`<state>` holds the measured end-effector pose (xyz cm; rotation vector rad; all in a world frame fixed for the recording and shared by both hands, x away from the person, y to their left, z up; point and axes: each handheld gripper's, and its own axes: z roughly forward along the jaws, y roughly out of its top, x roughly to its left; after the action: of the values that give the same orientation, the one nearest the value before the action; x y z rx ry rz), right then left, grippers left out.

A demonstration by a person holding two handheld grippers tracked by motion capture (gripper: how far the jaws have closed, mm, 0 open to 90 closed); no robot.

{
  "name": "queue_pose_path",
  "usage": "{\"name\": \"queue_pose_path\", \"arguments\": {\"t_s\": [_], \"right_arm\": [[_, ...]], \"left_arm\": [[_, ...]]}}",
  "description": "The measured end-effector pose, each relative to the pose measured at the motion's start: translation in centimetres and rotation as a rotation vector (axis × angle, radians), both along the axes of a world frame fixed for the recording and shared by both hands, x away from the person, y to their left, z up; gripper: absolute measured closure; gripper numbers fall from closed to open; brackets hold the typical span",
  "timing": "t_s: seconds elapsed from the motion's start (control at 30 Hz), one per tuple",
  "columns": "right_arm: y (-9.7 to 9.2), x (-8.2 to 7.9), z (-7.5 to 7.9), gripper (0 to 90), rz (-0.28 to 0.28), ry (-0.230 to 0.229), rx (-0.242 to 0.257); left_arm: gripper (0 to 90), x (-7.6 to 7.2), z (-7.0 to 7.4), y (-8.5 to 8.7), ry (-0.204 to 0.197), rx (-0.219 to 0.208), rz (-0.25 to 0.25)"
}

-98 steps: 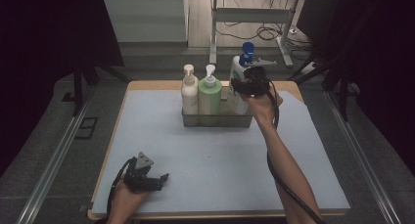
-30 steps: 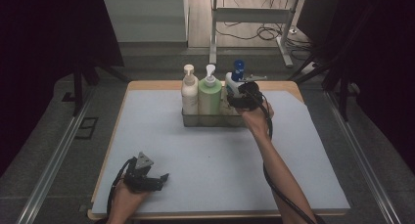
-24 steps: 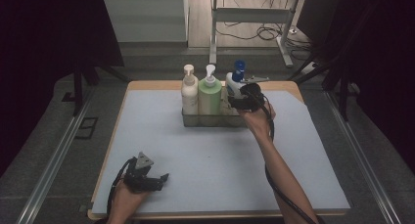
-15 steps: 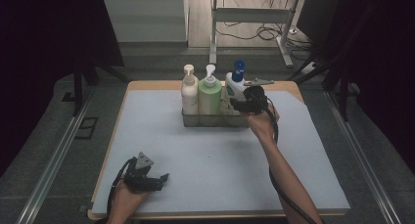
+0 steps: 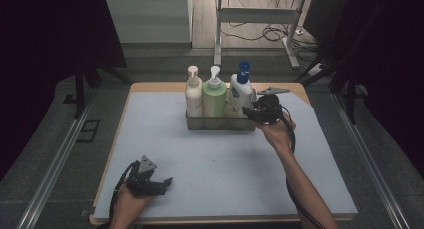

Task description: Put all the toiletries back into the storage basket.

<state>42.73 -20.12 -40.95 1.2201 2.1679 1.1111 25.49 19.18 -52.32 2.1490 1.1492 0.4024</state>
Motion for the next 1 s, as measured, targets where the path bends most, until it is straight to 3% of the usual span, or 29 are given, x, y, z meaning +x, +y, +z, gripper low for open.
{"name": "queue_pose_path", "arguments": {"t_s": [0.27,0.57,1.0], "right_arm": [[-1.9,0.4,-0.4,64.1,-0.048,0.022,0.014],[-1.7,2.4,-1.5,88.3,-0.109,0.035,-0.025],[-0.8,4.8,-2.3,89.8,-0.136,0.043,-0.012]], "left_arm": [[12.2,0.0,0.0,0.0,0.001,0.0,0.0],[12.2,0.0,0.0,0.0,0.0,-0.002,0.001],[12.2,0.0,0.0,0.0,0.001,0.0,0.0]]}}
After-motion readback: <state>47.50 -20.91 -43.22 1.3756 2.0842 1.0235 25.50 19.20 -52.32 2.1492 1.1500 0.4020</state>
